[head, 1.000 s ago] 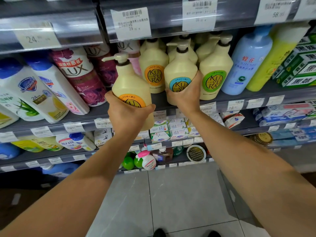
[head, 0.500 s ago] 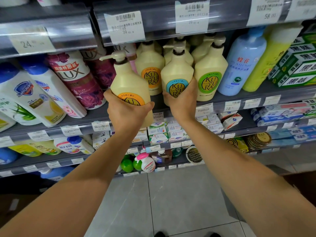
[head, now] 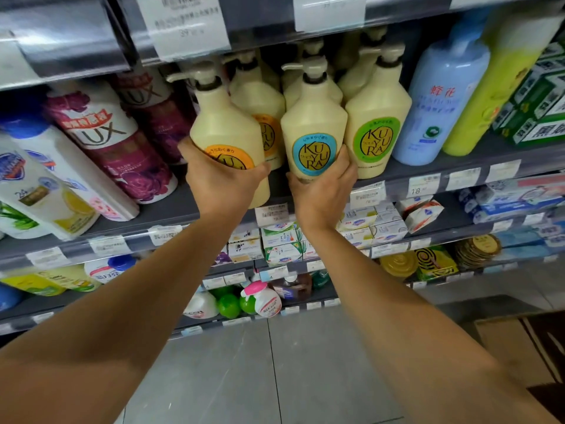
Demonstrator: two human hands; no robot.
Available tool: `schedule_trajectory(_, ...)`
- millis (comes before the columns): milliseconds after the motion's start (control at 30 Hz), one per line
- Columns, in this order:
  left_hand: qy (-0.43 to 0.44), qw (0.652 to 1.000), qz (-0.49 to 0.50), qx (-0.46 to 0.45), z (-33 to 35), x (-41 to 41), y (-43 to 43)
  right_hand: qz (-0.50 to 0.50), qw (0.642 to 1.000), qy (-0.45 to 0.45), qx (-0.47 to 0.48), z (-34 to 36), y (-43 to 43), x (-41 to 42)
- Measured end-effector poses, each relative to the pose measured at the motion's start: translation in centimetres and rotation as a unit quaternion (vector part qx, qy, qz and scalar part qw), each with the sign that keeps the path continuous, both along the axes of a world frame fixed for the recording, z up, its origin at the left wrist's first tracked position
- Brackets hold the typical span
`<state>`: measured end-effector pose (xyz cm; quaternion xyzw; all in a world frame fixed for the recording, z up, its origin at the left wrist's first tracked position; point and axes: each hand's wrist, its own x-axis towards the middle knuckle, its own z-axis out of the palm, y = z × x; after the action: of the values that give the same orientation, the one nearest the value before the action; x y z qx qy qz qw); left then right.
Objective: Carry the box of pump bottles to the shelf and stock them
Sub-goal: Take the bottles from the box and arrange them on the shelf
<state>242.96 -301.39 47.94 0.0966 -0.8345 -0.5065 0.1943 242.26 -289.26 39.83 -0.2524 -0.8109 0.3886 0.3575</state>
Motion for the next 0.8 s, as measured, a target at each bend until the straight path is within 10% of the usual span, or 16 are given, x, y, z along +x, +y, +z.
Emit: schedule_trajectory(800, -0.038, 0.996, -0.076, 0.001, -4.0, -3.2, 2.0, 0.035, 0.998, 0.004, 0.047, -0.3, 1.9, 0.7)
